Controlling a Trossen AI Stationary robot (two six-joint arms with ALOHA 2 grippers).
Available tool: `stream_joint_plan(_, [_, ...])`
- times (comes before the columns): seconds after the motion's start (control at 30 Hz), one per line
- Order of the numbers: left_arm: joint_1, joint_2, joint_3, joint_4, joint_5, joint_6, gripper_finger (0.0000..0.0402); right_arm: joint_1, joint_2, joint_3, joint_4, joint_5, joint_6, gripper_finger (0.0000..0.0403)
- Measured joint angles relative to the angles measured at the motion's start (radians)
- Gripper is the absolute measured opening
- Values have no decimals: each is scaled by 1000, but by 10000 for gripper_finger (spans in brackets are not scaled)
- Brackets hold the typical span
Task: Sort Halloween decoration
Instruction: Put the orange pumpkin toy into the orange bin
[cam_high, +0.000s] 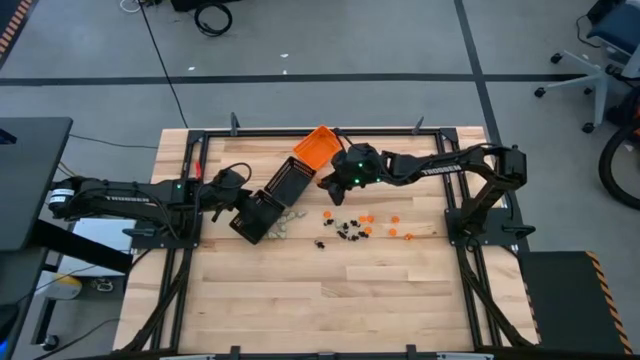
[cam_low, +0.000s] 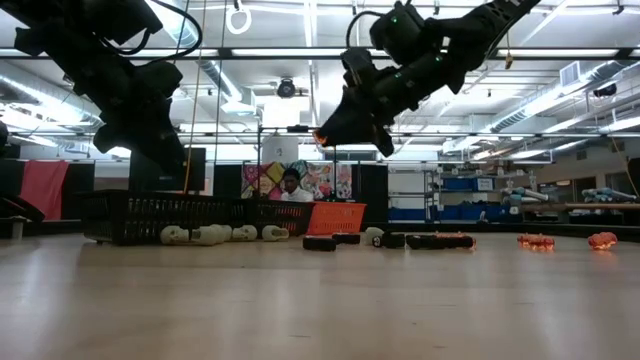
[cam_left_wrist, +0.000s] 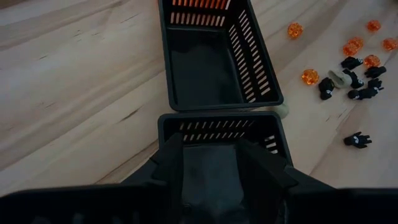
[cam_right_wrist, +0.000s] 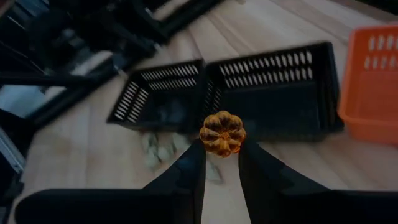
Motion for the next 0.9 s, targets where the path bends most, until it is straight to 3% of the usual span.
stream_joint_plan(0.2, [0, 0, 0, 7, 0, 0, 125, -6, 0, 18, -14, 35, 42, 90])
stream_joint_plan(0.53, [0, 0, 0, 16, 0, 0, 125, -78, 0, 154, -147, 110, -83, 91])
stream_joint_plan(0.9, [0, 0, 0, 41, 0, 0, 125, -161, 1, 159, -161, 143, -119, 91])
